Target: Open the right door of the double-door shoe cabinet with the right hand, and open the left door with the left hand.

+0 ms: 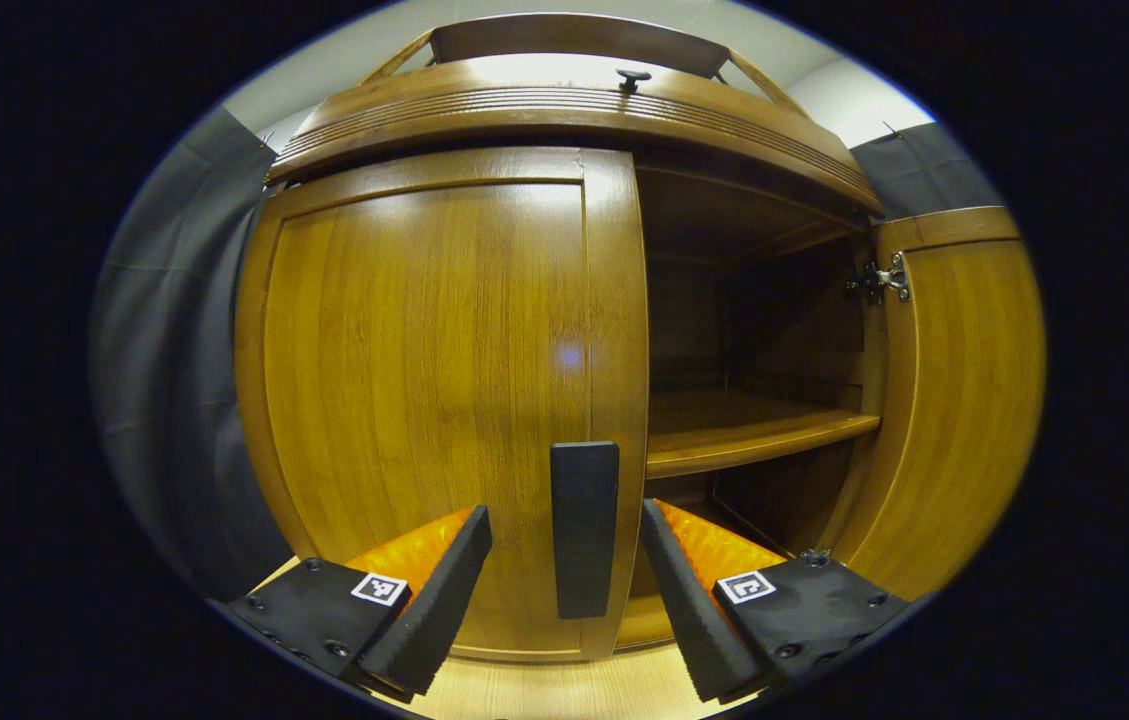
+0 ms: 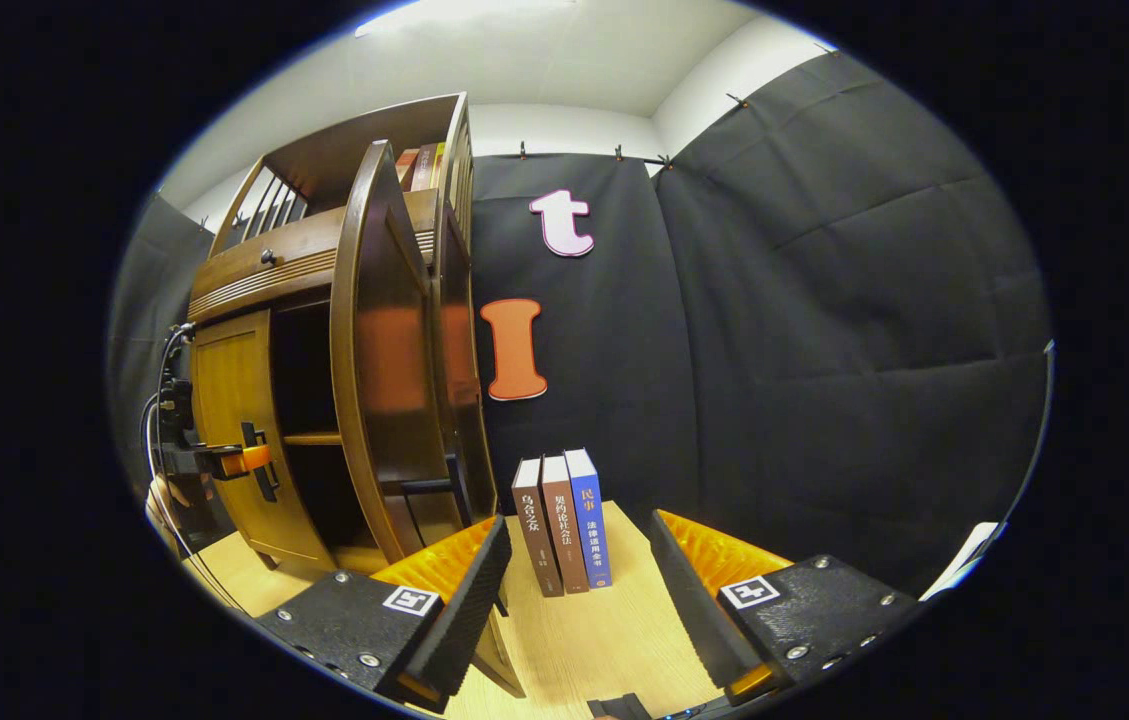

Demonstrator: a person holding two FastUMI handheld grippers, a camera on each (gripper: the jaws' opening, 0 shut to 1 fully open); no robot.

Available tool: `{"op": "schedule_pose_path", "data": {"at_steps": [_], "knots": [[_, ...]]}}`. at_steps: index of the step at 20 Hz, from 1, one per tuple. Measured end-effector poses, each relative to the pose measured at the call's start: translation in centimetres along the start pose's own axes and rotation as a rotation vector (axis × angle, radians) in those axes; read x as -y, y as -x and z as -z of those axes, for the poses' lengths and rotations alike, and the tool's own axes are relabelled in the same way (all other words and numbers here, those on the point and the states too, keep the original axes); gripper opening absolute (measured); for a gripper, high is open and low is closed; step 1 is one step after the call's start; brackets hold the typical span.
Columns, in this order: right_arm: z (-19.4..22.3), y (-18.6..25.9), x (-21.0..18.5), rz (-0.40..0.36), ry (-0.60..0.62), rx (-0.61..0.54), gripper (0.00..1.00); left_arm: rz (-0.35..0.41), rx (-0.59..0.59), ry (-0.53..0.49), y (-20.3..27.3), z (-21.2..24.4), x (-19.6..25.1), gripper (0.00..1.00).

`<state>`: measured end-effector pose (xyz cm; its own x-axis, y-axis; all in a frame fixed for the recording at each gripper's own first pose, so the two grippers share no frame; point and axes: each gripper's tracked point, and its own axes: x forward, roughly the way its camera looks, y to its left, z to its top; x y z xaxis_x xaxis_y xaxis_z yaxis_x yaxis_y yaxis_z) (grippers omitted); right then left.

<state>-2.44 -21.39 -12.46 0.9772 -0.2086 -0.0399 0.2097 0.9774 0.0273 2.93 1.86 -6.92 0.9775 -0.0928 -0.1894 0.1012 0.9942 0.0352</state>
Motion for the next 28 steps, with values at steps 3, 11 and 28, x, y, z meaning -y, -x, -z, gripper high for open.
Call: {"op": "schedule_pose_path", "data": {"at_steps": [3,11,28], "knots": [[-0.3,-0.1,0.2,0.015,-0.004,0.013,0.99,0.013,0.008,0.009,-0.3,-0.1,0.3,0.91],[-0.2,0.7,0.6,0.035,-0.008,0.024,0.99,0.036,-0.006,0.013,-1.8,0.4,0.8,0.5],[-1.4,3.4,-2.1,0.016,0.011,0.026,0.88,0.139,-0.023,0.009,6.1,1.2,-0.1,0.35]]}}
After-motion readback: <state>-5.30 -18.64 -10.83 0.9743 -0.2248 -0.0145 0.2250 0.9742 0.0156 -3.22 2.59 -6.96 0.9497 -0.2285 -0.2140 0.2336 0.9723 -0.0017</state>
